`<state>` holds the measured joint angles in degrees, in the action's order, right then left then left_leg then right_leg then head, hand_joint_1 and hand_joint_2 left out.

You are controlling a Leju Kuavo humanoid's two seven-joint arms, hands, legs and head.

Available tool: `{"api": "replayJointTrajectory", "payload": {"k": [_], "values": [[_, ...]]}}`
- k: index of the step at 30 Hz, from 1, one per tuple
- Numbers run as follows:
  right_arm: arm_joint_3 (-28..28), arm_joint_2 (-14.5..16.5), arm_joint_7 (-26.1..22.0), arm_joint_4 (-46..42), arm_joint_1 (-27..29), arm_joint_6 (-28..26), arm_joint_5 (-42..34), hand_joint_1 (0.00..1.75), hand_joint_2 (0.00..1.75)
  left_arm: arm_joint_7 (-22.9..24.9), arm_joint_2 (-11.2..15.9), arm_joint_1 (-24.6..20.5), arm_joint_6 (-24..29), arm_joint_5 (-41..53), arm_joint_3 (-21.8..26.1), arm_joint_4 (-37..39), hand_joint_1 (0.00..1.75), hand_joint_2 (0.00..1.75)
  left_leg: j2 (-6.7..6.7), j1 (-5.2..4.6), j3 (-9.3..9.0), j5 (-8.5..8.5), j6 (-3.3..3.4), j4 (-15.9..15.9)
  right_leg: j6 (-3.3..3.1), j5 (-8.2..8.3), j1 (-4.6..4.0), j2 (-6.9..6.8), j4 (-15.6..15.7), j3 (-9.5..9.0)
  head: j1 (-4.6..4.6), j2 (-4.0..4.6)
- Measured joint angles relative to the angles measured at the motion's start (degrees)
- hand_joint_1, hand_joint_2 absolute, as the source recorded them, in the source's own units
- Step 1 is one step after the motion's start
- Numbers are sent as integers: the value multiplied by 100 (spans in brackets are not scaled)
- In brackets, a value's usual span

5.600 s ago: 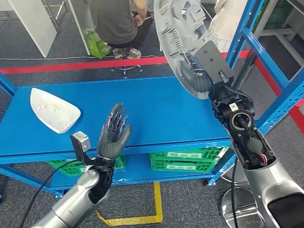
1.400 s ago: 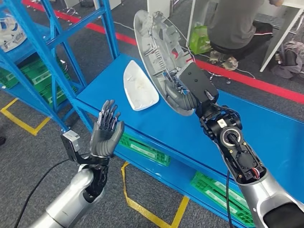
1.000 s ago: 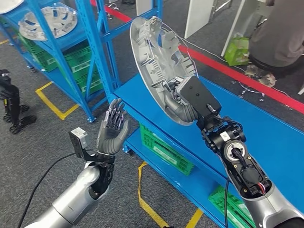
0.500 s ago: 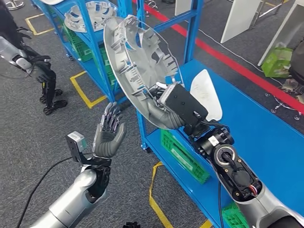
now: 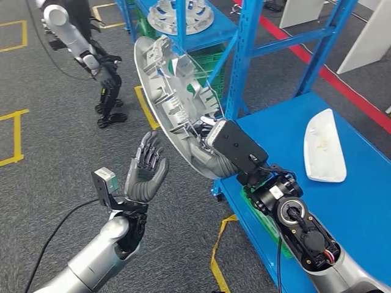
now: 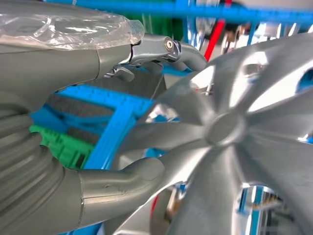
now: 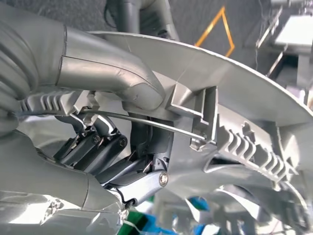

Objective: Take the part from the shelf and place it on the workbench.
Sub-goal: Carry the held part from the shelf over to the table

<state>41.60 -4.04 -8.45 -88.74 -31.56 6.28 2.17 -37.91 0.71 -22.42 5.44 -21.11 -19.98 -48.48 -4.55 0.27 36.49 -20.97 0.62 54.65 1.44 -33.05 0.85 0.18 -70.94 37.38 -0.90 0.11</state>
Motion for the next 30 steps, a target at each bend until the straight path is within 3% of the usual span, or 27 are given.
{"api": "replayJointTrajectory", "payload": {"k": [1,3,5,7,8,9,11,12,13,14,15,16,18,20,22,23,25,27,28,29,30], "values": [[1,-1,7,-1,9,1,-16,175,175,4,1,2,2,0,0,-2,0,175,-112,-8,-15,2,0,2,-54,263,-18,82,410,-171,-19,0],[0,-1,13,-1,11,5,-51,175,175,14,-5,8,10,-1,0,-6,0,175,-295,-8,-31,11,-14,3,-141,641,-26,377,1225,-526,-38,0],[-2,-1,7,-3,-4,9,-67,175,175,28,-13,24,24,-2,0,-8,0,175,-433,22,4,38,-58,-4,-161,709,-31,523,1536,-658,-54,0],[0,-1,3,-8,-26,12,-79,175,175,41,-1,56,47,-4,1,-12,0,175,-569,44,31,82,-131,-46,-160,723,-34,401,1607,-700,-87,0],[1,-1,4,-11,-31,12,-84,175,175,44,11,75,57,-5,1,-17,0,175,-519,34,38,82,-156,-52,-166,746,-23,325,1657,-733,-86,0],[1,-1,7,-13,-32,11,-88,175,175,47,26,84,67,-7,2,-26,0,175,-353,10,79,31,-176,12,-180,773,-11,243,1715,-768,-61,0],[0,-1,9,-15,-37,9,-91,175,175,51,40,86,89,-9,2,-41,0,175,156,-15,376,-284,-207,582,-209,814,-11,69,1794,-805,13,0],[1,-1,6,-15,-40,9,-98,175,175,53,42,87,99,-11,2,-46,0,175,325,-7,600,-481,-230,1013,-222,816,-19,-18,1802,-805,48,0],[2,-1,4,-15,-43,8,-113,175,175,56,41,96,107,-13,2,-48,0,175,396,13,813,-629,-256,1426,-226,811,-24,-116,1801,-801,70,0],[3,-1,2,-15,-43,8,-131,175,175,58,43,107,109,-14,2,-49,0,175,415,33,931,-674,-276,1651,-224,801,-25,-204,1798,-801,90,0],[4,-1,2,-15,-43,5,-149,175,175,61,47,115,111,-15,2,-51,0,175,431,50,920,-609,-291,1634,-215,787,-25,-297,1794,-804,115,0],[4,-1,3,-15,-43,-1,-162,175,175,63,52,116,111,-16,2,-56,0,175,472,62,778,-455,-300,1369,-202,767,-24,-386,1784,-809,142,0],[-2,-1,3,-17,-44,-24,-169,175,175,64,61,104,107,-16,2,-79,0,175,720,44,286,-114,-288,493,-148,702,-45,-532,1736,-814,198,0],[-14,-3,8,-22,-39,-60,-178,175,175,66,56,88,92,-13,2,-102,0,175,855,8,26,-2,-221,30,-84,634,-81,-648,1691,-821,204,0],[-28,-6,19,-31,-27,-102,-188,175,175,69,56,84,67,-4,2,-109,0,175,717,-13,16,-22,-134,0,-26,588,-83,-770,1686,-855,170,0],[-36,-8,30,-37,-19,-128,-192,175,175,69,58,84,53,3,2,-109,0,175,648,-13,3,-27,-99,-7,5,545,-65,-750,1665,-862,159,0],[-65,-24,53,-50,3,-190,-192,175,175,64,52,60,25,19,2,-110,0,175,515,7,-38,-32,-27,-29,47,325,-25,-479,1338,-739,128,0],[-102,-61,65,-58,41,-244,-193,175,175,60,26,29,-17,39,2,-109,0,175,374,13,-63,-43,14,-34,61,-27,-12,-140,525,-345,49,0],[-119,-82,67,-59,64,-263,-193,175,175,57,11,21,-40,47,2,-107,0,175,292,8,-67,-48,24,-29,62,-151,-18,-70,113,-116,11,0],[-133,-99,70,-59,86,-276,-193,175,175,55,2,18,-57,54,2,-103,0,175,206,3,-70,-53,30,-22,57,-174,-24,-41,-128,46,-14,0],[-148,-114,75,-59,106,-287,-193,175,175,52,-3,15,-70,58,2,-98,0,175,117,-2,-75,-59,33,-11,44,-82,-28,-26,-147,110,-28,0]]}}
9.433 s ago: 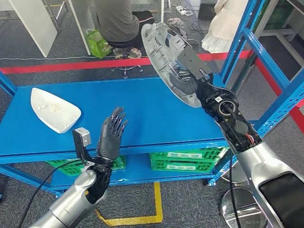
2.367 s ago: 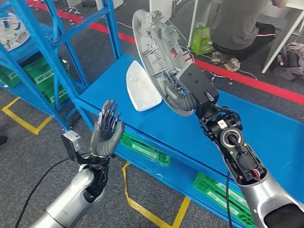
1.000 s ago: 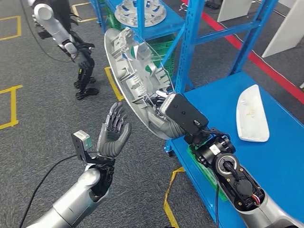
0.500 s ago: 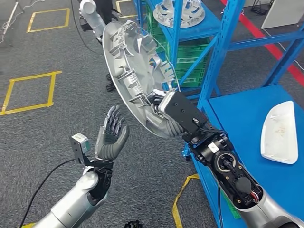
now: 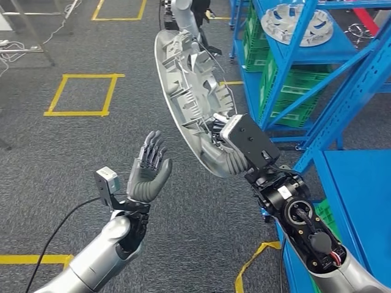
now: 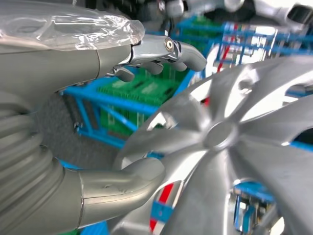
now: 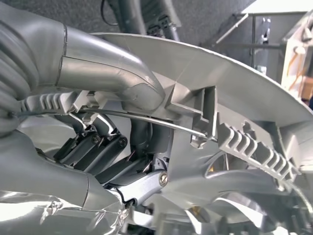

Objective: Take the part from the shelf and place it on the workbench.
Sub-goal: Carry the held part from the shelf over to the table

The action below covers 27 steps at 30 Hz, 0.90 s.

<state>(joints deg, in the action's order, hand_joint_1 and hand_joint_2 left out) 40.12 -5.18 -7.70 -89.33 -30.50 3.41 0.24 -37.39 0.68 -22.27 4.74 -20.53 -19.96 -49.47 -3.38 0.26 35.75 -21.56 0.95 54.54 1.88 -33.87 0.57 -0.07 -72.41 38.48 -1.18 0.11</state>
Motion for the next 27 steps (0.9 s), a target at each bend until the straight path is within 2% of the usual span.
{"api": "replayJointTrajectory", "payload": {"k": [1,2,4,5,6,7,8,9,10,12,13,14,15,16,17,18,19,20,21,23,24,25,26,27], "values": [[-13,-12,6,0,12,-7,0,175,175,-3,-2,-6,-7,2,0,4,0,175,-90,-1,-8,-8,-1,12,-19,205,-1,22,233,-55,-15,0],[-26,-24,11,0,17,-11,0,175,175,-7,-6,-15,-14,4,0,8,0,175,-181,1,-18,-18,-8,24,-42,476,0,106,651,-197,-34,0],[-52,-45,9,2,21,-16,-1,175,175,-18,-22,-40,-32,13,0,18,0,175,-343,12,-10,-24,-42,40,-75,832,21,373,1378,-489,-49,0],[-66,-51,2,3,19,-18,-3,175,175,-25,-31,-53,-41,19,0,24,0,175,-413,28,15,-14,-69,45,-84,887,22,465,1573,-579,-58,0],[-81,-55,-9,4,14,-17,-7,175,175,-32,-37,-61,-46,25,0,32,0,175,-482,46,50,7,-102,41,-93,863,19,477,1618,-615,-65,0],[-96,-56,-20,4,6,-16,-13,175,175,-37,-35,-62,-46,28,0,41,0,175,-561,62,78,34,-142,31,-103,864,8,412,1662,-640,-79,0],[-110,-56,-27,4,0,-15,-23,175,175,-43,-27,-57,-43,31,0,48,0,175,-568,65,98,46,-173,21,-130,868,17,330,1704,-666,-86,0],[-125,-57,-33,7,-3,-15,-33,175,175,-48,-14,-55,-36,32,0,54,0,175,-465,47,129,19,-200,54,-158,884,27,251,1750,-692,-67,0],[-141,-58,-41,11,-5,-16,-45,175,175,-51,-1,-58,-28,32,0,57,0,175,-294,27,203,-71,-222,194,-188,906,35,169,1798,-717,-25,0],[-172,-67,-64,30,-10,-17,-64,175,175,-54,10,-67,-14,32,0,61,0,175,109,4,523,-404,-256,845,-227,927,20,10,1843,-738,60,0],[-186,-73,-75,41,-13,-17,-68,175,175,-54,10,-65,-11,33,0,63,0,175,204,12,726,-567,-273,1257,-236,926,10,-74,1844,-735,89,0],[-198,-77,-81,52,-13,-17,-68,175,175,-54,9,-57,-9,33,0,66,0,175,255,19,875,-654,-284,1560,-240,922,3,-158,1844,-733,106,0],[-208,-81,-84,61,-12,-17,-66,175,175,-54,11,-50,-9,34,0,67,0,175,286,24,924,-641,-290,1660,-241,919,0,-244,1844,-732,127,0],[-219,-82,-84,69,-11,-18,-64,175,175,-54,14,-46,-8,34,0,68,0,175,319,27,844,-532,-290,1512,-238,914,0,-326,1843,-732,152,0],[-228,-82,-84,74,-10,-20,-63,175,175,-52,18,-46,-8,36,0,68,0,175,386,25,648,-363,-281,1157,-229,907,0,-400,1841,-736,177,0],[-239,-83,-85,77,-11,-22,-63,175,175,-49,20,-54,-7,38,0,68,0,175,528,12,394,-205,-266,711,-213,895,-7,-467,1836,-742,203,0],[-253,-84,-87,80,-13,-27,-63,175,175,-43,21,-65,-7,41,0,68,0,175,642,-11,179,-90,-235,335,-189,879,-23,-526,1829,-742,227,0],[-267,-85,-91,83,-14,-33,-61,175,175,-35,20,-78,-8,44,0,67,0,175,712,-32,41,-32,-201,91,-163,861,-39,-579,1821,-748,231,0],[-282,-87,-95,86,-15,-38,-60,175,175,-24,19,-87,-8,46,0,66,0,175,726,-54,-19,-23,-166,-18,-134,843,-55,-634,1816,-758,231,0],[-312,-91,-99,92,-15,-51,-44,175,175,-4,21,-95,-9,50,0,63,0,175,558,-58,-24,-19,-95,-41,-73,798,-52,-734,1809,-784,207,0],[-328,-93,-99,96,-14,-56,-27,175,175,3,24,-100,-9,51,0,63,0,175,489,-49,-35,-14,-67,-54,-42,741,-36,-676,1761,-773,199,0],[-347,-97,-98,99,-14,-62,-6,175,175,10,24,-112,-9,52,0,62,0,175,423,-35,-48,-5,-38,-67,-16,633,-19,-546,1615,-717,184,0],[-369,-106,-97,104,-9,-66,16,175,175,16,18,-126,-12,55,0,62,0,175,357,-19,-61,3,-14,-79,5,470,-4,-368,1330,-595,156,0],[-393,-118,-97,109,2,-70,33,175,175,26,7,-136,-19,57,0,62,0,175,288,-18,-65,3,1,-79,18,276,3,-186,919,-412,121,0]]}}
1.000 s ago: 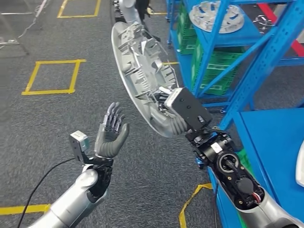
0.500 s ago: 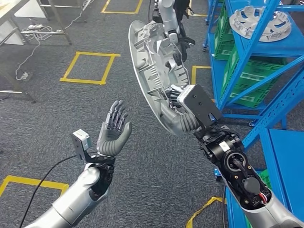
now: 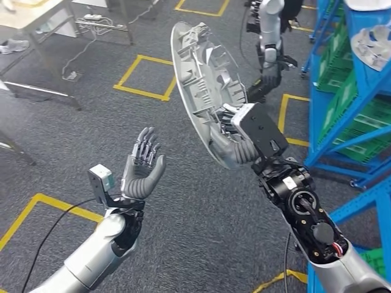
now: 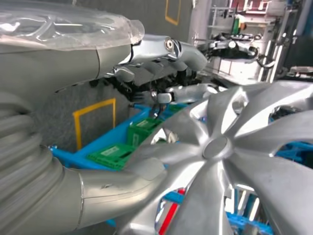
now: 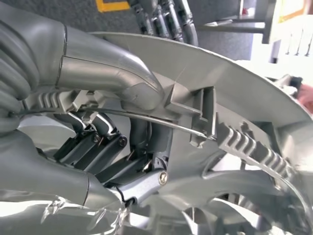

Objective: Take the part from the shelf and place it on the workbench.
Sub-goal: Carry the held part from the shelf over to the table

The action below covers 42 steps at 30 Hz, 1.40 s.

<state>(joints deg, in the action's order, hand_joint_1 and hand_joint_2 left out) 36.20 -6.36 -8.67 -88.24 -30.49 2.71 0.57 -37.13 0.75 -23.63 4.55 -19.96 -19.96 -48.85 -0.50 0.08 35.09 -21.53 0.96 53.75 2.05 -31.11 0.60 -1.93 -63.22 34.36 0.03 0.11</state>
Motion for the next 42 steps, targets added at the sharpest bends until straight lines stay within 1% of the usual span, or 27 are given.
{"api": "replayJointTrajectory", "payload": {"k": [2,3,4,5,7,9,11,12,14,15,16,18,19,20,22,24,26,27,29,31,33,34,35,36,38,40,42], "values": [[-40,-29,6,5,39,-9,25,175,175,25,-24,-2,-23,4,0,0,0,175,-159,-4,-5,-4,18,9,13,-272,-1,154,-798,395,-64,0],[-54,-40,12,6,62,-16,38,175,175,37,-30,1,-34,5,0,0,0,175,-247,-7,-8,-7,20,18,12,-256,-2,176,-953,499,-85,0],[-64,-51,21,7,79,-23,55,175,175,45,-35,-1,-43,5,0,0,0,175,-335,-8,-11,-12,20,31,3,-122,-2,193,-861,495,-103,0],[-79,-58,29,8,91,-32,70,175,175,50,-41,-8,-50,5,0,0,0,175,-426,-6,-14,-21,17,49,-11,107,2,233,-548,390,-126,0],[-116,-71,37,10,107,-41,91,175,175,52,-62,-24,-64,4,0,0,0,175,-594,1,-2,-43,-7,91,-40,532,31,498,255,81,-178,0],[-149,-77,37,11,121,-46,98,175,175,57,-80,-31,-83,1,-1,1,0,175,-742,22,55,-36,-55,121,-61,648,39,682,675,-119,-202,0],[-169,-79,43,11,138,-53,100,175,175,61,-76,-18,-95,-7,-2,1,0,175,-882,42,115,4,-122,111,-90,622,33,570,754,-187,-204,0],[-180,-79,52,11,151,-63,102,175,175,61,-69,-12,-98,-10,-2,1,0,175,-819,27,140,-7,-150,121,-117,632,39,491,796,-210,-193,0],[-205,-79,73,12,184,-95,106,175,175,60,-58,-25,-109,-13,-2,1,0,175,-442,-13,307,-194,-194,424,-182,667,48,325,886,-256,-112,0],[-220,-80,80,13,204,-111,109,175,175,60,-60,-33,-117,-13,-3,2,0,175,-203,-18,481,-367,-211,775,-205,675,34,243,904,-263,-71,0],[-233,-81,81,13,225,-122,110,175,175,61,-64,-35,-127,-13,-4,2,0,175,-72,-8,694,-542,-229,1201,-221,675,25,158,909,-262,-36,0],[-255,-83,81,13,268,-130,114,175,175,61,-70,-16,-145,-13,-8,4,0,175,0,20,1000,-694,-264,1795,-231,666,21,-12,908,-261,2,0],[-262,-83,81,13,286,-133,115,175,175,61,-69,-10,-150,-13,-9,7,0,175,17,32,989,-621,-275,1763,-230,662,22,-92,907,-261,29,0],[-270,-83,82,13,300,-136,116,175,175,62,-68,-11,-152,-13,-9,9,0,175,54,41,853,-467,-279,1496,-225,657,24,-168,905,-263,54,0],[-289,-84,83,12,314,-138,116,175,175,63,-68,-33,-155,-13,-9,11,0,175,298,14,368,-135,-253,615,-193,632,5,-302,890,-270,112,0],[-306,-86,82,10,322,-137,116,175,175,58,-77,-62,-157,-13,-9,10,0,175,448,-32,85,-3,-186,98,-142,600,-32,-420,876,-282,140,0],[-314,-87,81,10,333,-137,116,175,175,55,-82,-63,-158,-13,-9,10,0,175,318,-47,75,0,-117,53,-87,572,-44,-550,879,-313,127,0],[-320,-89,80,10,337,-138,116,175,175,55,-82,-55,-158,-12,-9,10,0,175,243,-34,64,6,-88,42,-52,537,-31,-536,862,-317,119,0],[-337,-95,80,8,347,-141,115,175,175,55,-89,-57,-158,-11,-9,10,0,175,101,2,32,25,-26,8,3,326,4,-281,569,-207,87,0],[-349,-107,79,8,368,-144,115,175,175,55,-119,-62,-158,-10,-9,11,0,175,-32,15,19,31,13,1,30,-47,21,61,-194,139,15,0],[-351,-118,79,9,403,-145,116,175,175,54,-147,-46,-158,-10,-9,11,0,175,-190,11,18,32,29,10,42,-253,18,167,-875,479,-48,0],[-353,-120,81,9,423,-148,116,175,175,54,-152,-39,-158,-10,-9,12,0,175,-279,11,17,30,29,20,40,-190,19,183,-919,521,-69,0],[-357,-122,83,9,441,-151,116,175,175,54,-155,-35,-157,-9,-9,12,0,175,-371,14,15,26,24,35,33,-17,27,206,-717,451,-91,0],[-364,-122,86,7,457,-156,116,175,175,54,-158,-34,-155,-8,-9,12,0,175,-465,20,15,16,13,55,25,227,41,276,-325,290,-115,0],[-381,-122,85,2,478,-161,116,175,175,54,-165,-34,-142,-7,-9,11,0,175,-631,26,44,-4,-27,108,10,531,87,579,430,-41,-158,0],[-395,-122,80,-3,486,-162,119,175,175,55,-167,-21,-114,-2,-11,11,0,175,-779,47,113,16,-92,133,-12,546,98,740,707,-193,-175,0],[-401,-122,80,-5,488,-162,126,175,175,60,-163,4,-90,1,-13,11,0,175,-891,77,158,57,-152,119,-36,539,74,655,725,-227,-181,0]]}}
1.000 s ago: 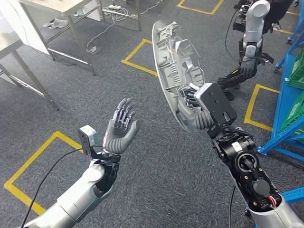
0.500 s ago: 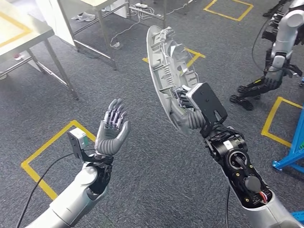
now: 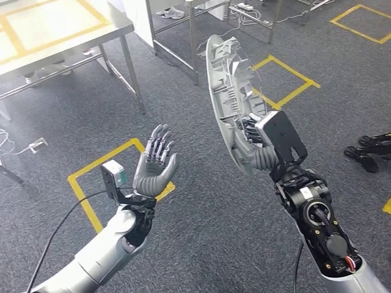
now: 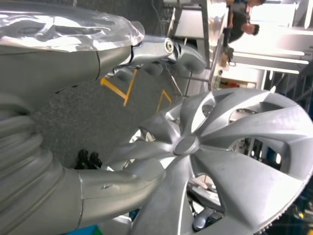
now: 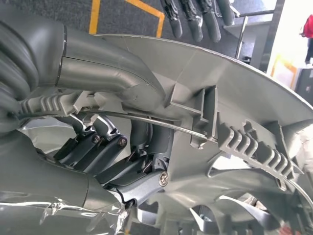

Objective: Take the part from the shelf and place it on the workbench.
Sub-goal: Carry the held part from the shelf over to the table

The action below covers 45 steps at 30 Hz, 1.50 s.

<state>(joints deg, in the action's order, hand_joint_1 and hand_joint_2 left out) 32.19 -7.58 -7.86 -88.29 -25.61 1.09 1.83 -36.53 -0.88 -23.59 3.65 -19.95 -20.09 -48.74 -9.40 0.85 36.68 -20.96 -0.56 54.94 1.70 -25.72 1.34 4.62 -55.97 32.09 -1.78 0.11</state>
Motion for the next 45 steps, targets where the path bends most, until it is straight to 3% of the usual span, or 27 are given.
{"api": "replayJointTrajectory", "payload": {"k": [5,9,10,11,13,15,17,18,20,21,23,24,25,26,28,30,31,32,33,35,37,39,40,41,43,45], "values": [[-3,0,3,1,-2,-3,8,175,175,9,17,26,19,-1,0,-2,0,175,-65,-8,17,14,-33,-13,-30,17,21,-86,29,-16,-6,0],[-40,0,8,-1,-3,-8,62,175,175,51,50,74,77,4,-4,-20,0,175,890,-30,889,-696,-182,1680,-176,45,14,-674,135,-63,227,0],[-39,0,7,-1,-3,-7,63,175,175,55,55,82,82,4,-4,-21,0,175,918,-21,835,-595,-189,1577,-174,35,14,-766,134,-71,252,0],[-39,0,8,-1,-4,-7,64,175,175,55,59,83,85,4,-4,-27,0,175,975,-20,636,-408,-181,1205,-163,21,15,-841,134,-85,280,0],[-40,0,8,-1,-7,-7,63,175,175,58,61,70,86,4,-4,-52,0,175,1242,-66,155,-108,-121,343,-120,-18,-12,-974,129,-121,356,0],[-38,0,8,1,-11,-5,62,175,175,66,61,56,95,3,-4,-79,0,175,1373,-126,-50,-48,-28,-25,-63,-56,-55,-1097,129,-154,380,0],[-35,0,8,1,-14,-2,62,175,175,84,69,66,110,-4,-4,-98,0,175,1218,-126,-59,-55,58,-49,-6,-96,-67,-1225,146,-195,367,0],[-35,0,9,1,-15,-1,62,175,175,93,76,76,115,-9,-4,-111,0,175,1138,-108,-79,-50,89,-74,25,-147,-57,-1172,116,-197,359,0],[-38,0,7,2,-21,0,62,175,175,115,78,77,138,-18,-4,-139,0,175,999,-61,-127,-34,155,-121,63,-389,-30,-856,-260,-43,317,0],[-39,0,5,4,-22,2,61,175,175,128,72,76,149,-20,-4,-150,0,175,932,-58,-136,-36,173,-126,74,-569,-22,-656,-645,132,271,0],[-39,0,-1,7,-19,10,53,175,175,151,58,90,167,-28,-4,-160,0,175,774,-59,-142,-42,196,-115,91,-841,-23,-497,-1450,541,197,0],[-39,0,-2,9,-17,14,49,175,175,156,55,100,169,-32,-4,-161,0,175,683,-60,-143,-47,199,-104,95,-828,-22,-477,-1619,653,172,0],[-40,0,-3,14,-16,16,45,175,175,158,54,107,170,-35,-4,-162,0,175,591,-59,-144,-54,197,-87,93,-704,-20,-467,-1559,660,156,0],[-43,0,-3,22,-16,17,44,175,175,160,54,109,170,-37,-4,-162,0,175,498,-52,-146,-67,187,-63,87,-474,-13,-433,-1256,554,137,0],[-49,0,-13,46,-16,17,44,175,175,164,50,99,168,-39,-5,-162,0,175,324,-40,-128,-99,148,3,75,-77,23,-195,-490,252,88,0],[-52,0,-47,73,-25,18,44,175,175,162,44,77,154,-45,-8,-161,0,175,181,-26,-54,-94,91,57,54,6,50,24,-81,61,71,0],[-51,0,-67,88,-32,20,44,175,175,150,45,65,140,-50,-10,-158,0,175,108,-18,-11,-70,55,61,39,-19,47,43,-50,31,75,0],[-51,0,-85,102,-40,22,44,175,175,131,52,55,124,-56,-11,-156,0,175,36,-13,22,-45,19,53,12,-24,49,-27,-27,10,80,0],[-49,0,-96,119,-47,24,44,175,175,110,62,46,109,-65,-11,-152,0,175,59,-20,51,-45,-14,63,-14,-10,50,-101,-17,-1,82,0],[-51,0,-115,146,-65,26,44,175,175,79,83,-1,88,-85,-11,-146,0,175,383,-53,227,-214,-62,371,-79,12,71,-267,25,-25,151,0],[-53,0,-141,180,-94,28,44,175,175,69,88,-46,70,-98,-11,-141,0,175,774,-48,610,-547,-104,1123,-125,11,53,-437,35,-29,236,0],[-51,0,-161,215,-124,33,44,175,175,69,88,-52,60,-102,-12,-136,0,175,889,-29,916,-697,-125,1701,-141,-1,37,-609,35,-32,277,0],[-49,0,-165,228,-134,36,44,175,175,69,91,-53,58,-103,-12,-134,0,175,909,-26,916,-628,-121,1688,-142,-8,33,-690,35,-37,302,0],[-48,0,-166,240,-140,37,44,175,175,69,96,-58,58,-104,-13,-133,0,175,932,-28,793,-473,-108,1442,-140,-18,29,-768,35,-46,333,0],[-48,0,-168,254,-154,39,23,175,175,67,103,-88,57,-105,-13,-133,0,175,1111,-77,344,-144,-51,616,-117,-47,5,-906,34,-71,398,0],[-49,0,-178,268,-176,43,-21,175,175,59,101,-131,56,-106,-13,-133,0,175,1277,-141,67,-32,24,98,-73,-77,-29,-1010,37,-81,437,0]]}}
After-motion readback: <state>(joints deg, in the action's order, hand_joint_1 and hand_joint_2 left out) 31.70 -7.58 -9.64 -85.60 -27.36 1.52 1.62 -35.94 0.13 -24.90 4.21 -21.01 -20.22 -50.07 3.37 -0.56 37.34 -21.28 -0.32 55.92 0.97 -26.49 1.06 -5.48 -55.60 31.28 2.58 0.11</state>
